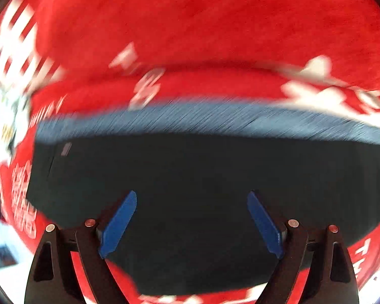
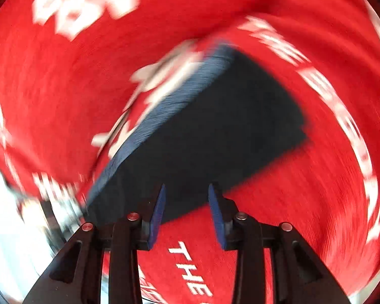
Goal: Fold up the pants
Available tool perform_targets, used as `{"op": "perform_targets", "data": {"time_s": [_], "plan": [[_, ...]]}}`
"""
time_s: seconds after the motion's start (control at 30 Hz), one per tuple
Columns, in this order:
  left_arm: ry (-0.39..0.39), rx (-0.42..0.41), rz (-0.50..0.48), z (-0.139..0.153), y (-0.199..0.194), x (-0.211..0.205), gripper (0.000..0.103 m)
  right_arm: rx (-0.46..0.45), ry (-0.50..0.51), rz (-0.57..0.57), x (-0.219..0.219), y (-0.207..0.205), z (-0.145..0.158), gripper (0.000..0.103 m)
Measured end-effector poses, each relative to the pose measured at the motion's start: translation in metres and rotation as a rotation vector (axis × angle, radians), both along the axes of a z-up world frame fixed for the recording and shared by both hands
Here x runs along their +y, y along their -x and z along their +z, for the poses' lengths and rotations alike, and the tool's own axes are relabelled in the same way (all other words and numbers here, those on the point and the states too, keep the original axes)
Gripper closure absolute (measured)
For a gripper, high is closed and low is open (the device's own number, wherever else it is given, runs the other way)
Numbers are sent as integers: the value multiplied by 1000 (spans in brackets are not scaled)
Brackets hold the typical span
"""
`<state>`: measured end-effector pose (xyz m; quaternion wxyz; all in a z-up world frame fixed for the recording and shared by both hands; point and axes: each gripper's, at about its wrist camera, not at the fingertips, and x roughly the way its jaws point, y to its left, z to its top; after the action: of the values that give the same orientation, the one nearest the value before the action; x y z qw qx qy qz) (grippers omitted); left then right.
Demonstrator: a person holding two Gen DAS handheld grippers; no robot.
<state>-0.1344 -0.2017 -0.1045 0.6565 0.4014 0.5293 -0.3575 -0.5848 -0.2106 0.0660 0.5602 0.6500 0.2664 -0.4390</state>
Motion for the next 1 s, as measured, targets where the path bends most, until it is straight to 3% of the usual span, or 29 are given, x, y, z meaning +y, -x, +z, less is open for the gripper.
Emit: {"op": "perform_targets", "data": {"time_s": [0.07, 0.13, 0.2, 0.3, 0.4, 0.43, 0.5, 0.57, 0.8, 1.0], "plan": [[-37, 12, 75, -12, -15, 28, 12, -4, -19, -85, -2, 18, -8, 62], [1, 49, 118, -13, -21, 42, 12, -16, -16, -120, -10, 31, -10, 63], [5, 36, 120, -12, -17, 43, 12, -11, -26, -102, -22, 27, -12, 96], [1, 4, 74, -10, -8, 41, 12, 54, 21, -21, -26, 18, 8, 97], [2, -1, 84, -13, -6, 38, 4, 156, -14, -1, -22, 23, -4, 97], [1, 8, 93, -13, -6, 37, 2, 158, -19, -22, -20, 29, -6, 96], [4, 41, 116, -16, -8, 40, 2, 131, -15, -60, -16, 35, -1, 82], [9, 41, 106, -18, -9, 34, 2, 63, -11, -51, -11, 29, 4, 82], [4, 81, 75, -12, -26, 38, 2, -140, -76, 143, 23, -70, 7, 75], [59, 56, 17, 5, -96, 52, 2, -325, -205, 272, 80, -202, -38, 74]]}}
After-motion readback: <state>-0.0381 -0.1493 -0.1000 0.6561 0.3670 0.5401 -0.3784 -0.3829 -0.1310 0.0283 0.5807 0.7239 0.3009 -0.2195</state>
